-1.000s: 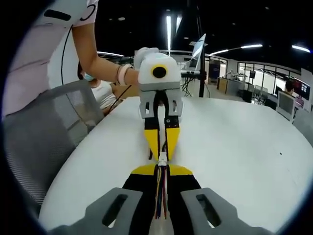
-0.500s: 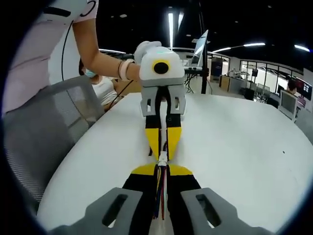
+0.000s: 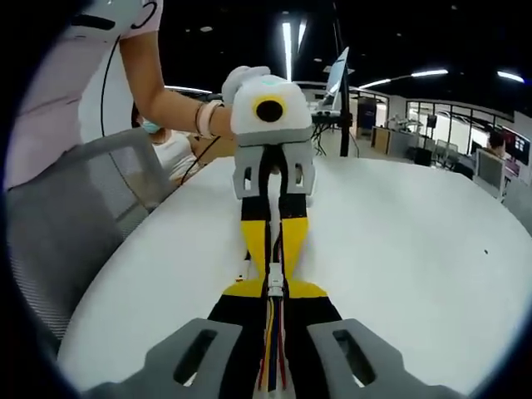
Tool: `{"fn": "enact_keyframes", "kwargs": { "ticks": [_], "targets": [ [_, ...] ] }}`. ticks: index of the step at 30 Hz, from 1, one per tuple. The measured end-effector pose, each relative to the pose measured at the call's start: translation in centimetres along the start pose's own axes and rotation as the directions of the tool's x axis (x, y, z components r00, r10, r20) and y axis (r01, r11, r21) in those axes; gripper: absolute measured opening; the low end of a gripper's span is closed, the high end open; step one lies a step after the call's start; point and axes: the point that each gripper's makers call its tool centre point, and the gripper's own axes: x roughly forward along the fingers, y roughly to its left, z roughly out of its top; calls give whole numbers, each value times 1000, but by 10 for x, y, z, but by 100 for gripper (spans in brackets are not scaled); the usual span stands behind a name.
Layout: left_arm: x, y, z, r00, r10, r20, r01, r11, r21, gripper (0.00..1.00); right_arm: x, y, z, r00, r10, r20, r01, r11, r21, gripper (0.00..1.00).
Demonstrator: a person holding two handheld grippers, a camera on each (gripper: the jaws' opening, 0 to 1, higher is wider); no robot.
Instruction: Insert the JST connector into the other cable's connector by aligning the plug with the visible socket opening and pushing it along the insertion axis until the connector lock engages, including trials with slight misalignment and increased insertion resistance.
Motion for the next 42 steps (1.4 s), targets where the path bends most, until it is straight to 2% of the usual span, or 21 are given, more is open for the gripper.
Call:
{"fn": "enact_keyframes", "kwargs": {
  "ticks": [1,3,8,11,23,25,27,31,42],
  "targets": [
    [3,0,0,1000,-2,5,2,999,-38,0,2,-1,-1,1000,-1,12,1,1000,24,4],
    [5,5,-3,1000,5,15,-4,999,-50,0,1,-4,-3,1000,-7,18,6,1000,29,4],
    [7,5,-5,1000,0,11,1,999,-47,0,1,-5,-4,1000,-7,28,6,1000,30,4],
    [9,5,-10,1000,0,-11,0,999,-34,0,5,-5,-8,1000,-6,23,6,1000,26,4],
    [3,11,-18,999,19,-38,-20,999,-47,0,11,-14,-11,998,-12,56,10,999,38,4],
    [3,13,-18,999,23,-39,-25,999,-47,0,11,-16,-11,998,-16,61,12,997,76,5],
    [2,14,-18,999,28,-40,-30,998,-47,0,11,-17,-11,998,-22,66,17,998,68,5],
    [2,16,-18,998,44,-50,-47,997,-62,0,11,-21,-13,997,-47,69,39,993,109,6],
    [-7,17,-21,994,69,-79,-75,995,-72,5,4,-26,-13,995,-73,74,63,989,131,11]
  ]
}}
